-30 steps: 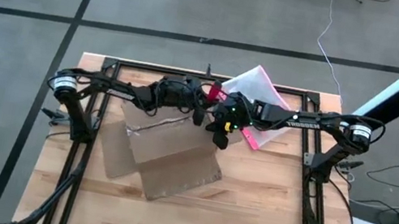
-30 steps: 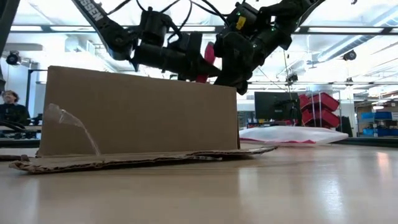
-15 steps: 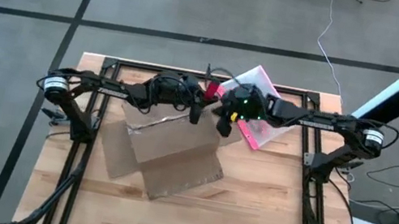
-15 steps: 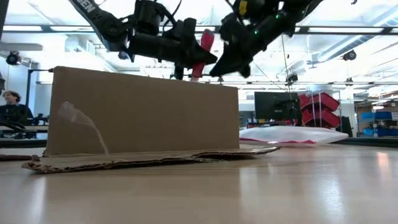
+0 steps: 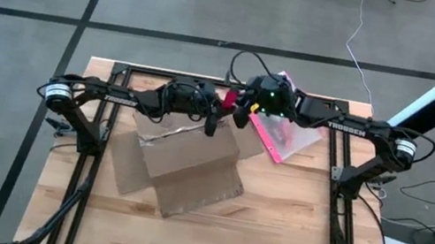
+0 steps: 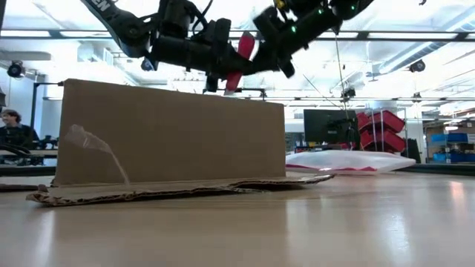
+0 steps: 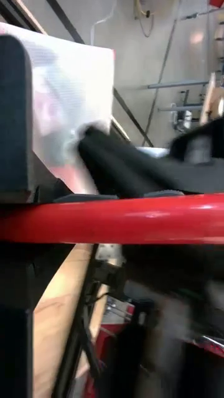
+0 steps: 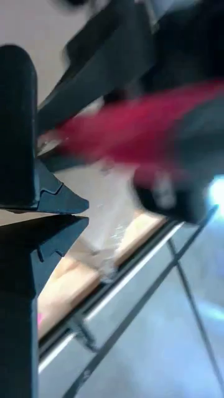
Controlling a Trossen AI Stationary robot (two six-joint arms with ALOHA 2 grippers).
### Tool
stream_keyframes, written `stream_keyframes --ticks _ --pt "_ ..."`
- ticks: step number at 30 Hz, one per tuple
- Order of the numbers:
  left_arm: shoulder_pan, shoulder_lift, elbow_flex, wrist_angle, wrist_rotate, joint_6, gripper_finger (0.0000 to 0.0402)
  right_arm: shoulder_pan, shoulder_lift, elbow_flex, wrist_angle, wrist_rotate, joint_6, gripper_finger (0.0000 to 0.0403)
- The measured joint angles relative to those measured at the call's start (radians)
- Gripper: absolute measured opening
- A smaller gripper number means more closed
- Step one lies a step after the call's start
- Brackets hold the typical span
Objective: Unpack boxes
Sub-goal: Break down the cardboard box
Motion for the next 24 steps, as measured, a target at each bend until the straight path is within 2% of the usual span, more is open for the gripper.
stream_keyframes --ticks 6,14,20,24 --pt "-0.001 0.0 0.0 -0.082 0.003 0.021 0.0023 -0.002 0.01 0.07 -0.005 0.009 0.002 0.0" --pt "0.0 0.001 0.0 -0.079 0.002 0.041 0.0023 -0.001 0.009 0.097 -0.013 0.006 0.033 0.0" --pt "0.002 0.0 0.0 -0.045 -0.013 0.04 0.0023 -0.006 0.004 0.097 -0.141 0.036 0.033 0.0" --pt "0.003 -0.001 0.0 -0.036 -0.049 0.04 0.0023 0.0 -0.004 0.097 -0.163 0.04 0.034 0.0"
